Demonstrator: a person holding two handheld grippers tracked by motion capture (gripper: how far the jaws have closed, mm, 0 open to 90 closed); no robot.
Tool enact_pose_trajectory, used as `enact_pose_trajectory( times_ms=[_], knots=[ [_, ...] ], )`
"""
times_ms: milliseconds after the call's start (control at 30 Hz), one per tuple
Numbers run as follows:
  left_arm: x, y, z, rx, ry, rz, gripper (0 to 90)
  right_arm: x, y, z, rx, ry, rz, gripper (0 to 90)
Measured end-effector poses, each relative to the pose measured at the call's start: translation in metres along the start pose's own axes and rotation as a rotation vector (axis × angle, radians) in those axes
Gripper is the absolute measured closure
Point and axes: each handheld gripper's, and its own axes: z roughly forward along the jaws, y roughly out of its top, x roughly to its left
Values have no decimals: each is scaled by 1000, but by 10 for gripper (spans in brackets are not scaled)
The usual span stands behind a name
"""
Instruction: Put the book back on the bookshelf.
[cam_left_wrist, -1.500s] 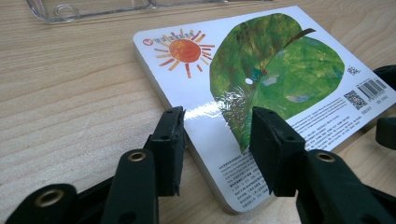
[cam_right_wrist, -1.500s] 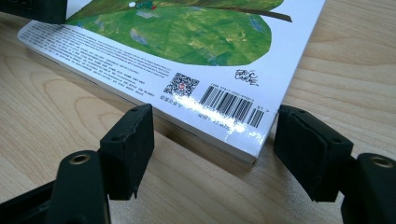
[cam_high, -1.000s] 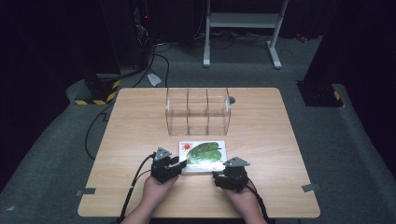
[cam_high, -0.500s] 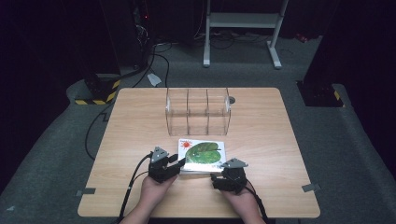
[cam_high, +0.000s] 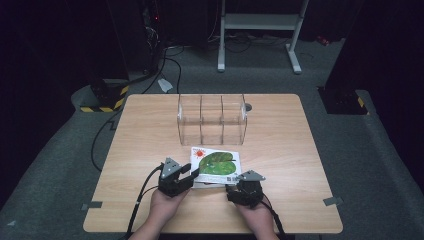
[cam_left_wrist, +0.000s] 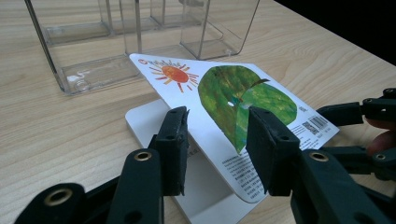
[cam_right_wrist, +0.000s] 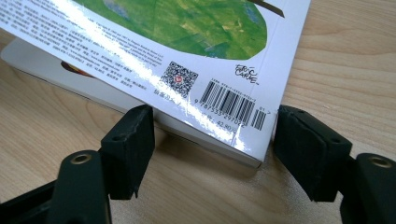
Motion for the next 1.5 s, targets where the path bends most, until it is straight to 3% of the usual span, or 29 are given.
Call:
enact_pose_trajectory(
  times_ms=[200, 700, 900, 1167, 1367, 1500],
  knots=[
    [4, -1, 2, 16, -9, -16, 585, -1, -1, -1, -8, 7, 26, 318],
    [17, -9, 13, 50, -17, -78, 535, -1, -2, -1, -15, 9, 29, 341],
    [26, -7, 25, 85, -75, -147, 465, -1, -2, -1, -17, 6, 27, 342],
    [31, -6, 38, 128, -120, -189, 420, 1, -2, -1, -15, 1, 12, 342],
    [31, -5, 40, 131, -148, -168, 456, 2, -2, -1, -15, -2, -5, 342],
    [30, -4, 39, 130, -143, -145, 462, 3, -2, -1, -13, -5, -6, 343]
  ],
)
